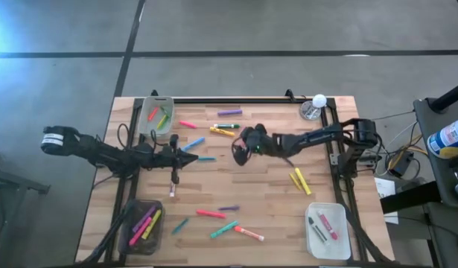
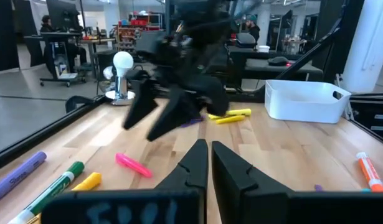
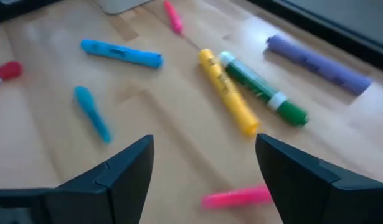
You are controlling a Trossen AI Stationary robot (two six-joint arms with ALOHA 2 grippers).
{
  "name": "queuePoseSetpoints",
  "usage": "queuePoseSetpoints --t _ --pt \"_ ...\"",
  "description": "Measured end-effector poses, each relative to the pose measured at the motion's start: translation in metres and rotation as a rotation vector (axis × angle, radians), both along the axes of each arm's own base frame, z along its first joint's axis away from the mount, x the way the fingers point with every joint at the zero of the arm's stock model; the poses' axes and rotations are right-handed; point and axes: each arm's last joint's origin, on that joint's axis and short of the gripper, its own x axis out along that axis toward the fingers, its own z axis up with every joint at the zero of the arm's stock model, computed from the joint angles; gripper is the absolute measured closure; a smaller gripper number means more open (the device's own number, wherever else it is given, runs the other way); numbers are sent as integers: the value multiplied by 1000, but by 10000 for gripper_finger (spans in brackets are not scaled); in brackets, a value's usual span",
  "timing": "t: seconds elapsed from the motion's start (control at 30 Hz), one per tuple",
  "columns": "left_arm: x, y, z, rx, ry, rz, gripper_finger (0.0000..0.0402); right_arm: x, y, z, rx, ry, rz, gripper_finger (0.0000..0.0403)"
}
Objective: Pick & Place Markers
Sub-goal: Put the yellow marker pen into the black bin
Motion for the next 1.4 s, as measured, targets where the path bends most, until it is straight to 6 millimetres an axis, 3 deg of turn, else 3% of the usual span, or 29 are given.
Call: queuePoseSetpoints --t 0.27,0.5,0.67,0.8,0.97,1.4 --pt "0 0 -1 0 5 0 385 1 -44 12 36 15 9 128" --pt "0 0 -1 3 9 0 385 -1 -51 12 20 64 36 150" --pt "0 0 -1 3 12 -1 385 3 -56 -3 45 92 52 158" --pt "0 0 -3 3 27 -1 385 12 -63 -18 51 169 81 158" --pt "0 0 -6 6 62 -1 385 30 -68 -17 33 215 114 163" --pt "0 0 -7 -2 65 -1 385 65 -78 -42 95 430 155 180"
